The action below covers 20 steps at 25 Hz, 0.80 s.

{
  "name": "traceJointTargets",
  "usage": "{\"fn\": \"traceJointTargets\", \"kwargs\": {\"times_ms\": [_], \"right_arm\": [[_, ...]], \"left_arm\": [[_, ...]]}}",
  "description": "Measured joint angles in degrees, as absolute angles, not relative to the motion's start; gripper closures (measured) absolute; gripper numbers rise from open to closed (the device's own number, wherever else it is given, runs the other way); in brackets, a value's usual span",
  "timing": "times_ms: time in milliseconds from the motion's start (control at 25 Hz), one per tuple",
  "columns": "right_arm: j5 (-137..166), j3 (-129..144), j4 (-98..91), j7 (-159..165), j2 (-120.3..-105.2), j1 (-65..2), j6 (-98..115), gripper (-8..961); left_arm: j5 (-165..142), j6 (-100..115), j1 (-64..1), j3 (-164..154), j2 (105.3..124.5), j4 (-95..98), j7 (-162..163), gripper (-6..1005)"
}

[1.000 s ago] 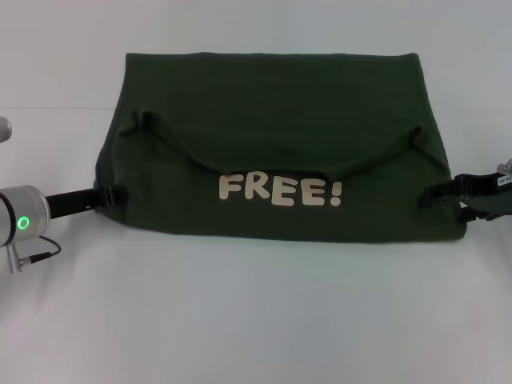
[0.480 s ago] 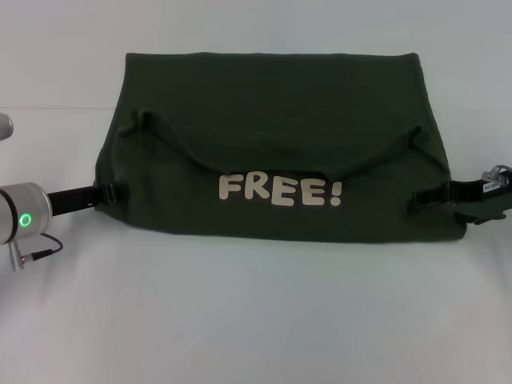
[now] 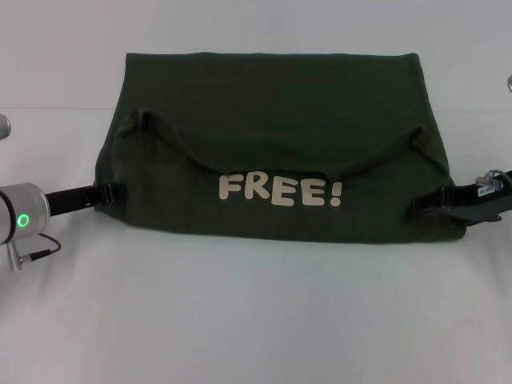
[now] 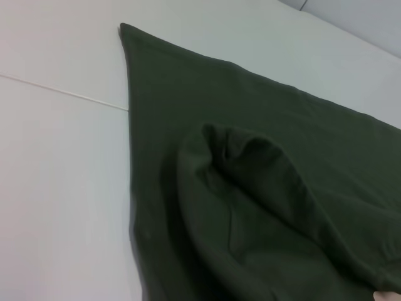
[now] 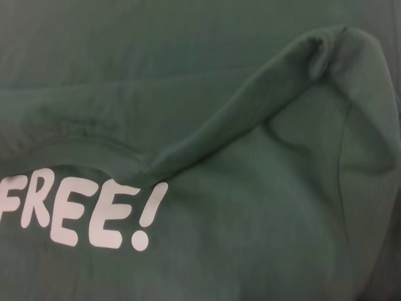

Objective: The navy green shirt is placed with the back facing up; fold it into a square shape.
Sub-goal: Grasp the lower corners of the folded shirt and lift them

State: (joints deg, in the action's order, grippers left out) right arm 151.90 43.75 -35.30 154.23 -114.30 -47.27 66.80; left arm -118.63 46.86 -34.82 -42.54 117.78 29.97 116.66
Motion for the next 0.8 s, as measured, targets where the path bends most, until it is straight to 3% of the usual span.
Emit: {"fn": "traceJointTargets", "kwargs": {"times_ms": [520, 800], "right_arm": [[151.96, 44.39, -35.46, 154.29, -114.34, -47.14, 67.01, 450], [151.81, 44.38, -35.49, 154.36, -114.03, -46.88, 67.14, 740]], "left_arm": [[-118.47, 46.99, -34.52, -42.45, 117.77, 29.97, 116.48, 959], [-118.47, 46.95, -34.59, -42.45, 117.72, 29.96, 116.58, 959]]}}
